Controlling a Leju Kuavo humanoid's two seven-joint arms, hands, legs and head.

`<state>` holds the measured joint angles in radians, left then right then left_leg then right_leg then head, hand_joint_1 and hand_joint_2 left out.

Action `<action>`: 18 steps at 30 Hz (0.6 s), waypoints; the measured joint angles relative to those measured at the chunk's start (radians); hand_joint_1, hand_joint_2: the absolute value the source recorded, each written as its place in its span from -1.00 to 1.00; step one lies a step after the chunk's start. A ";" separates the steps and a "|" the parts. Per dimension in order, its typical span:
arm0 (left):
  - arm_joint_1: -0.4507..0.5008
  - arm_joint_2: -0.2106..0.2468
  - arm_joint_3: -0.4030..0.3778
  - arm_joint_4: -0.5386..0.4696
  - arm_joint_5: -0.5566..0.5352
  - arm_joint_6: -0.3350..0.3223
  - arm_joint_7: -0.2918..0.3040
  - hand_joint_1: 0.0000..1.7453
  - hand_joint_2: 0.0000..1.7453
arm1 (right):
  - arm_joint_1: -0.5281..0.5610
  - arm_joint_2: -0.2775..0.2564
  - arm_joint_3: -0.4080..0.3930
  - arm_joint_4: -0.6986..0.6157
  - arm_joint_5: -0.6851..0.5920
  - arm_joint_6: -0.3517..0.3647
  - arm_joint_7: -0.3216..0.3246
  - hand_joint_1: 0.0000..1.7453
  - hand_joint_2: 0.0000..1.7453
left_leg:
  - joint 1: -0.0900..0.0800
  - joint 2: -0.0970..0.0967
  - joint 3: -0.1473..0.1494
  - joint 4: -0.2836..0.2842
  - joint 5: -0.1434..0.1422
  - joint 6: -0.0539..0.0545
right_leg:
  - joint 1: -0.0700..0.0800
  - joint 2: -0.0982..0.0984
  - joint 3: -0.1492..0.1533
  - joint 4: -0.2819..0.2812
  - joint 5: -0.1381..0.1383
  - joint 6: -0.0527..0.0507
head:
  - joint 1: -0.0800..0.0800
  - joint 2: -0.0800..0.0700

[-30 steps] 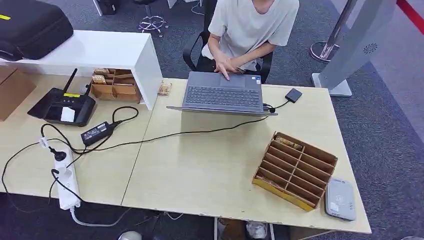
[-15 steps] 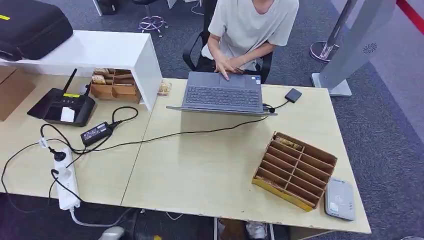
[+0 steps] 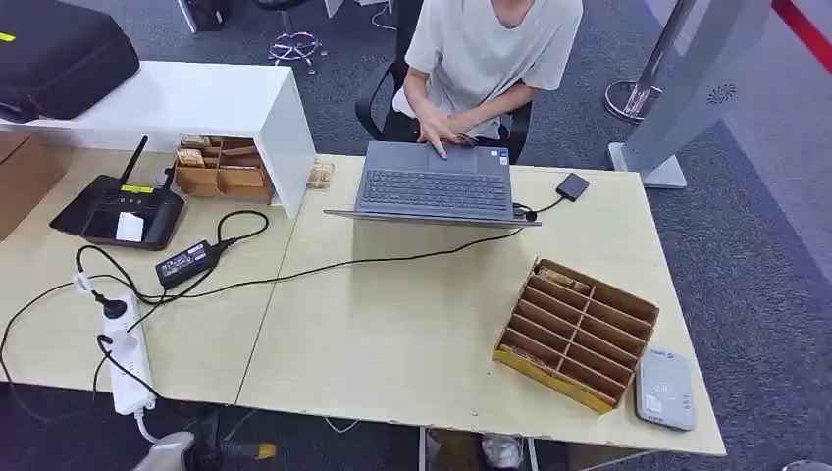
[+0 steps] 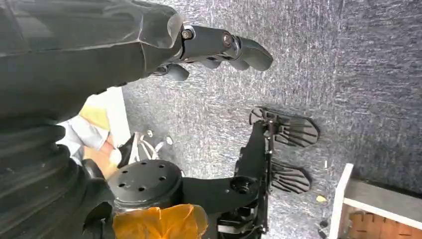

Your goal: Pass the card to the sensor for recognition and then transmit it.

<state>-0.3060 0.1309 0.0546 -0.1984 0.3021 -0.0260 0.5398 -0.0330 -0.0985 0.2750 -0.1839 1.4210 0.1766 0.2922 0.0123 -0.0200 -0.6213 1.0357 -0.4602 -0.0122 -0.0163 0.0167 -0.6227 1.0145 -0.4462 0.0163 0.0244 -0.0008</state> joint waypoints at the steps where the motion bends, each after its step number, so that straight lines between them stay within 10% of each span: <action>1: 0.001 0.005 0.000 0.002 0.001 -0.004 0.003 -1.00 1.00 | 0.001 -0.018 0.001 0.000 0.003 -0.010 -0.001 -1.00 1.00 | 0.000 0.003 0.001 0.000 -0.001 0.000 | 0.000 0.002 0.000 0.000 0.000 0.000 | -0.001 0.000; 8: 0.008 0.035 0.000 0.010 0.010 -0.022 0.005 -1.00 1.00 | 0.011 -0.116 0.003 0.000 0.008 -0.053 -0.010 -1.00 1.00 | 0.006 0.019 0.008 0.000 -0.008 -0.007 | 0.005 0.018 0.001 0.000 0.002 -0.009 | 0.000 0.000; 18: 0.005 0.061 0.001 0.013 0.017 -0.037 0.008 -1.00 1.00 | 0.010 -0.119 0.020 0.000 0.026 -0.065 -0.034 -1.00 1.00 | 0.013 0.023 0.015 -0.002 -0.010 -0.018 | 0.011 0.024 0.001 0.007 -0.003 -0.021 | 0.000 0.000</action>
<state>-0.3009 0.1919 0.0553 -0.1858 0.3189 -0.0633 0.5474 -0.0232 -0.2178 0.2949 -0.1839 1.4469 0.1118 0.2583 0.0248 0.0033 -0.6065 1.0334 -0.4703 -0.0297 -0.0050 0.0402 -0.6222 1.0210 -0.4491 -0.0043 0.0244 -0.0008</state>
